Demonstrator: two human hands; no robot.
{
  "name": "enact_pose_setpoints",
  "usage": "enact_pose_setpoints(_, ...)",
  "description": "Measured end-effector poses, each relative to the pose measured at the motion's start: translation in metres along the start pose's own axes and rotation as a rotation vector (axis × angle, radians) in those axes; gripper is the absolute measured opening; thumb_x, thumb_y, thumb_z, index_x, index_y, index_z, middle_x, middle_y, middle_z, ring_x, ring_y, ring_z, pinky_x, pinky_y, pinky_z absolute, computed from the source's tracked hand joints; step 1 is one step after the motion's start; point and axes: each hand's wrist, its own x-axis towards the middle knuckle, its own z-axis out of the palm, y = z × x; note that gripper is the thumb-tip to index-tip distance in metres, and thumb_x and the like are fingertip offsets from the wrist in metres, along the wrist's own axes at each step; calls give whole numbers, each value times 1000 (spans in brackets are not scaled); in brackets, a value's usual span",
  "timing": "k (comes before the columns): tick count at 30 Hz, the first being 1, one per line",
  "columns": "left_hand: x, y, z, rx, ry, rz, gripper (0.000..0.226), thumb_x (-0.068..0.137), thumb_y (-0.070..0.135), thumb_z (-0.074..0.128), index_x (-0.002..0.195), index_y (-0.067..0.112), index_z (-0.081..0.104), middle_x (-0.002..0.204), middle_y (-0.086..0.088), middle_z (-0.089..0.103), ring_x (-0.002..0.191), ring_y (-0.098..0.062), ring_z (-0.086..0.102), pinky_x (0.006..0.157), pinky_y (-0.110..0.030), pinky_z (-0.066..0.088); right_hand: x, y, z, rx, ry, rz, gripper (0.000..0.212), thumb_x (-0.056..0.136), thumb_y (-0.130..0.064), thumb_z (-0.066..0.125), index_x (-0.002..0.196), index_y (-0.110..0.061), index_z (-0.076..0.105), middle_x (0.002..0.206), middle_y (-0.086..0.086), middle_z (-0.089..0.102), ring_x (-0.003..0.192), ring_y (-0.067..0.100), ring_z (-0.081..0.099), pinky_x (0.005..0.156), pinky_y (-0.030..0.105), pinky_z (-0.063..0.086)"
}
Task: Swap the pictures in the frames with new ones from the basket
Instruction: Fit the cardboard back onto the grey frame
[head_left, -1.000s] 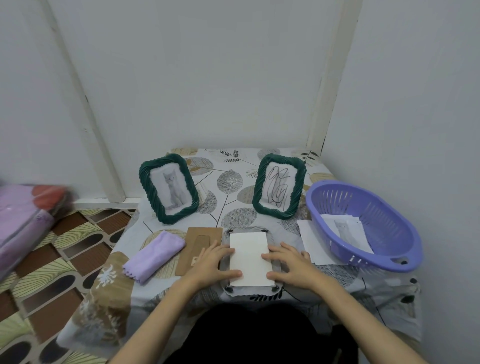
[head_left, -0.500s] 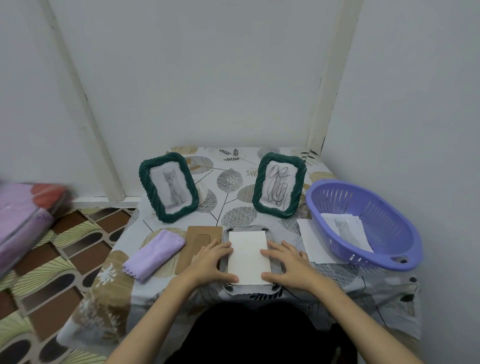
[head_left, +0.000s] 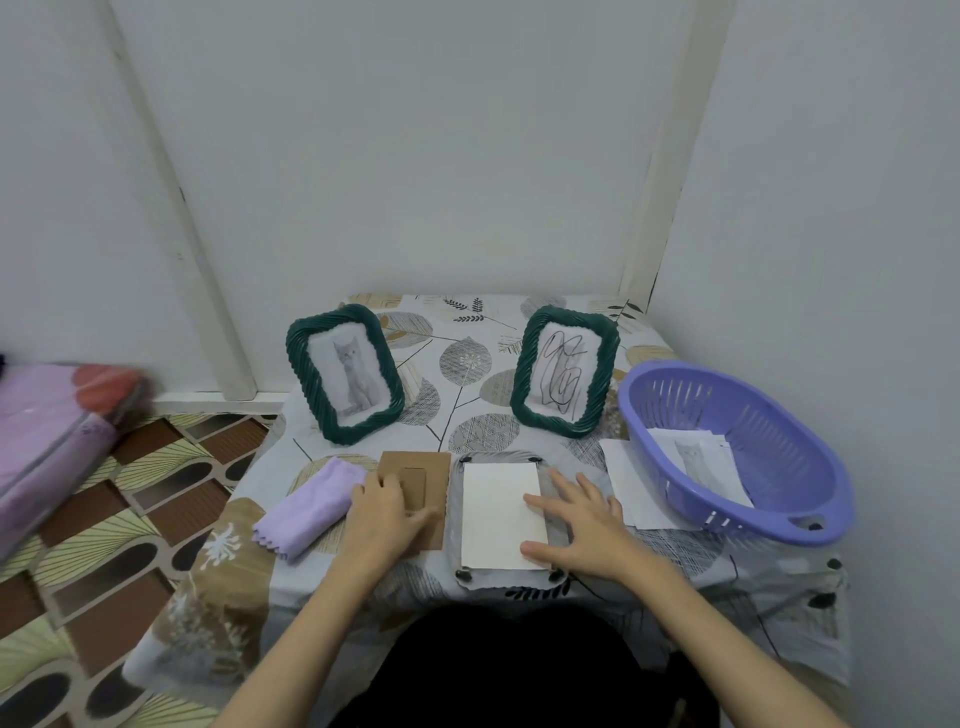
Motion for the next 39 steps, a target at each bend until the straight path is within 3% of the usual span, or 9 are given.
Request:
enact_pose_setpoints(6, -8, 5, 2, 59, 108, -90, 58, 80, 47, 62, 112, 0, 51, 118, -16, 48, 106, -33, 44, 90, -37, 37, -1, 2, 7, 6, 0, 51, 74, 72, -71, 53, 138, -47, 29, 156, -4, -11, 143, 25, -11, 112, 56, 1)
enact_pose_setpoints(15, -13, 16, -1, 3, 219, -201, 59, 74, 37, 65, 109, -9, 56, 114, -20, 49, 104, -35, 42, 82, -42, 40, -4, 3, 17, 60, 52, 75, 124, 24, -102, 8, 135, -52, 29, 156, -5, -11, 143, 24, -14, 112, 57, -2)
enact_pose_setpoints(19, -15, 9, -2, -161, 327, -170, 61, 66, 30, 73, 105, -13, 56, 117, -26, 52, 102, -42, 47, 84, -48, 41, -3, 2, 18, 61, 55, 71, 121, 26, -102, 13, 135, -52, 29, 156, -6, -9, 143, 23, -12, 112, 57, -1)
enact_pose_setpoints(25, -15, 8, -15, -396, 471, -50, 68, 61, 50, 54, 98, -6, 57, 115, -22, 56, 113, -36, 50, 96, -44, 40, -4, 2, 19, 77, 54, 58, 119, 29, -101, 20, 135, -50, 30, 156, -12, -6, 143, 20, -11, 112, 57, -1)
enact_pose_setpoints(28, -18, 22, -25, -559, 440, -50, 53, 66, 39, 69, 100, 0, 56, 114, -15, 57, 114, -31, 50, 96, -40, 40, -7, -1, 14, 94, 32, 61, 108, 38, -93, 28, 136, -49, 30, 156, -11, -4, 143, 20, -10, 112, 56, -2)
enact_pose_setpoints(31, -19, 40, -34, -769, 283, -150, 38, 72, 26, 75, 99, 13, 51, 99, -5, 60, 89, -20, 58, 76, -29, 46, -8, -7, 9, 213, 175, 28, 92, 53, -85, 34, 135, -45, 35, 154, -7, 18, 143, 20, 7, 113, 49, 6)
enact_pose_setpoints(34, -15, 52, -30, -913, 111, -174, 41, 71, 30, 77, 100, 11, 56, 96, -4, 66, 80, -13, 62, 70, -28, 49, -10, -27, -13, 761, 364, -22, 50, 83, -48, 59, 128, -39, 41, 126, -4, 56, 117, 15, 50, 101, 32, 37)
enact_pose_setpoints(36, -16, 60, -23, -997, 0, -149, 45, 68, 35, 79, 99, 11, 58, 93, -5, 69, 77, -12, 65, 66, -27, 51, -9, -42, -26, 1031, 296, -45, 43, 87, -26, 60, 125, -35, 42, 108, 0, 65, 90, 16, 63, 79, 27, 48)
enact_pose_setpoints(39, -20, 67, -19, -1026, -85, -57, 27, 74, 27, 75, 94, 14, 61, 87, -6, 69, 74, -14, 64, 65, -23, 50, -5, -50, -30, 1034, 248, -66, 40, 84, -8, 64, 119, -22, 52, 109, 8, 66, 90, 24, 66, 76, 36, 54)
